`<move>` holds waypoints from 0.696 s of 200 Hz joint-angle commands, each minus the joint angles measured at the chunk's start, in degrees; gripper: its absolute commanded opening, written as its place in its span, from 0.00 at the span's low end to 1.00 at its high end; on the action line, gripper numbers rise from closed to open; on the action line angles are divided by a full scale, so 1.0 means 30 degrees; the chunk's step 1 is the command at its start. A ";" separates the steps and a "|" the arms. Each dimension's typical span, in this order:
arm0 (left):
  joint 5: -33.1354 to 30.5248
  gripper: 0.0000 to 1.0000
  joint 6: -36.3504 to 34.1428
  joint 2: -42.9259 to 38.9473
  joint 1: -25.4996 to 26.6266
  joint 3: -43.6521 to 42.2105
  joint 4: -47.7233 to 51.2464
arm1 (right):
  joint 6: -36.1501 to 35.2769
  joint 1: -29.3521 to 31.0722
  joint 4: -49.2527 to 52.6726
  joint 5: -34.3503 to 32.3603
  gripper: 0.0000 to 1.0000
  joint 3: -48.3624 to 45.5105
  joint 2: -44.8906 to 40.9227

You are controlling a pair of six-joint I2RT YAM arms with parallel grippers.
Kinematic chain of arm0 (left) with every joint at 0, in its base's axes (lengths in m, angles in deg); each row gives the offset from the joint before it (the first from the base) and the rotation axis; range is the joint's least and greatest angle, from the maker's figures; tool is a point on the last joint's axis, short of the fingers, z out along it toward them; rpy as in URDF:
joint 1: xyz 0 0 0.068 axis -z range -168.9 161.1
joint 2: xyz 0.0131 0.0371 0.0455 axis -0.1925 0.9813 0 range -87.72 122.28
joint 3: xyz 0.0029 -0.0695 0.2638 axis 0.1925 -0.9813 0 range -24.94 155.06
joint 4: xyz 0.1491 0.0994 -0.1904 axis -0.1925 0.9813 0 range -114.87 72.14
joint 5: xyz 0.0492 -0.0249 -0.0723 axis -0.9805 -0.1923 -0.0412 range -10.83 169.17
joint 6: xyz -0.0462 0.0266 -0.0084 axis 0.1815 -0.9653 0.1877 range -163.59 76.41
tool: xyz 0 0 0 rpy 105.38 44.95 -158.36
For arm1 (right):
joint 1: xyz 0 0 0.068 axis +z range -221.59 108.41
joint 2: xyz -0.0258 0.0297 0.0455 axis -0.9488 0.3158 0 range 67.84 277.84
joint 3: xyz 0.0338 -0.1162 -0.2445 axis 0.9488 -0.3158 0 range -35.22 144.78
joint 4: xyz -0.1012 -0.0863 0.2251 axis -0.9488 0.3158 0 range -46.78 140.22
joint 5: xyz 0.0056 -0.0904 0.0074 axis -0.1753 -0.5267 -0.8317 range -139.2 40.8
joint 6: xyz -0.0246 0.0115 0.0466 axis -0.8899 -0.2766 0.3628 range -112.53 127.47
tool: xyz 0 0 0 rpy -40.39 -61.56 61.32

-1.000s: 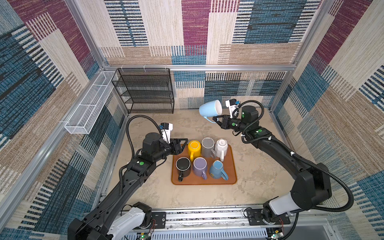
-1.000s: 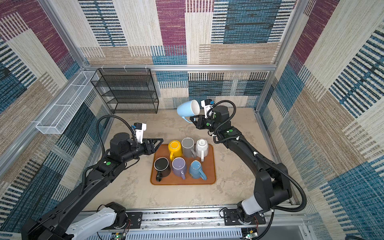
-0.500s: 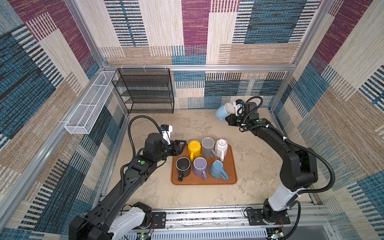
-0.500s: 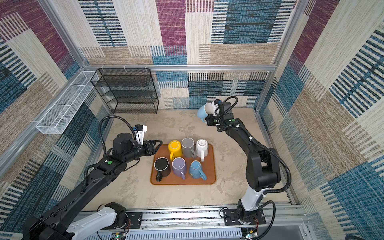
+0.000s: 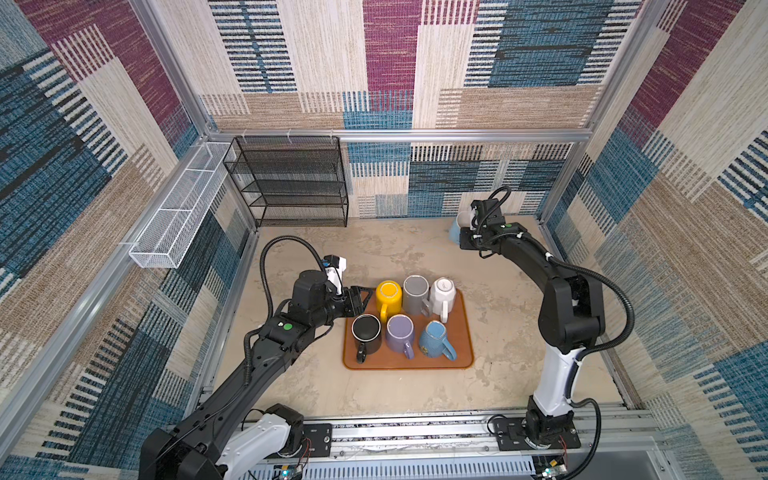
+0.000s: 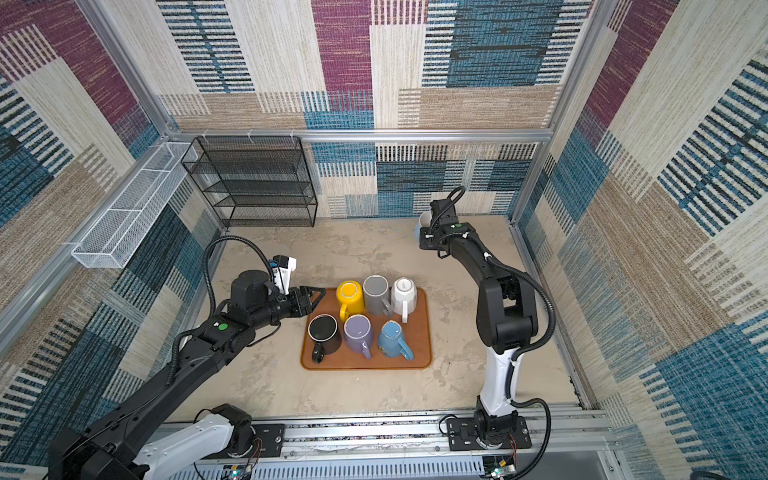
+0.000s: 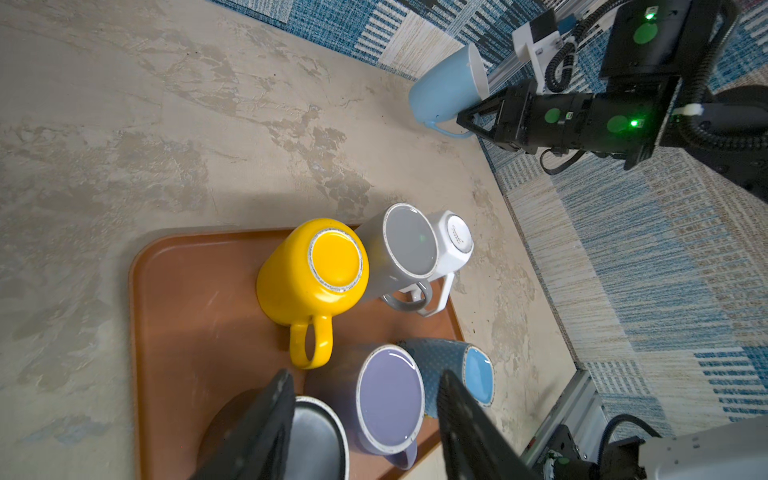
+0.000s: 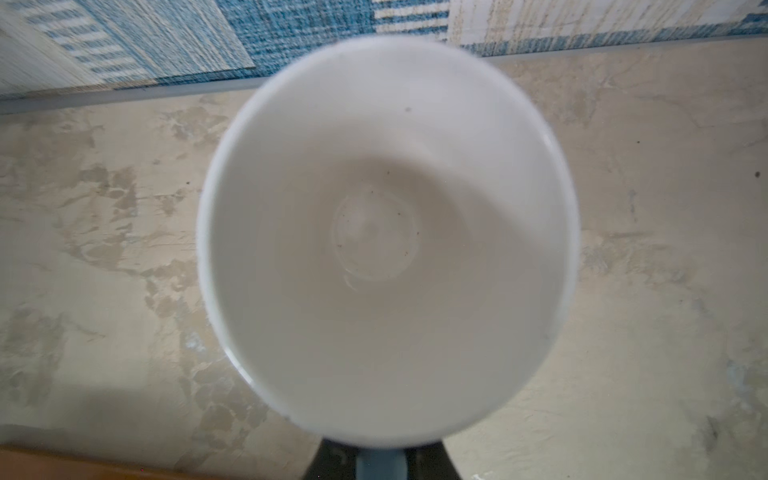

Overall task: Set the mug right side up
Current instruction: 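Lower the upright light blue mug onto the table with the right gripper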

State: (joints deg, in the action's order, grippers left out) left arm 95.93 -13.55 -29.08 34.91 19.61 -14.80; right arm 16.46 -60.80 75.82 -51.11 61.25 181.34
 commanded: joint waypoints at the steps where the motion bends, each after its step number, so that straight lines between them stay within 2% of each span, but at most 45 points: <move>1: 0.0379 0.56 -0.0320 -0.0118 0.0009 0.0058 -0.0391 | -0.0605 -0.0074 0.1229 -0.1636 0.00 0.1337 0.0777; 40: 0.0377 0.56 -0.0327 -0.0153 0.0021 -0.0003 -0.0316 | -0.1074 -0.0310 0.3225 -0.2090 0.00 0.3265 0.2256; 139: 0.0465 0.56 -0.0317 -0.0742 0.0012 -0.0442 0.0096 | -0.2197 -0.1452 0.5009 -0.2245 0.00 0.5700 0.4445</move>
State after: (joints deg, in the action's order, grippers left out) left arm 96.36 -13.55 -31.27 35.00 18.26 -14.28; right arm 11.68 -64.61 90.51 -57.10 75.78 193.25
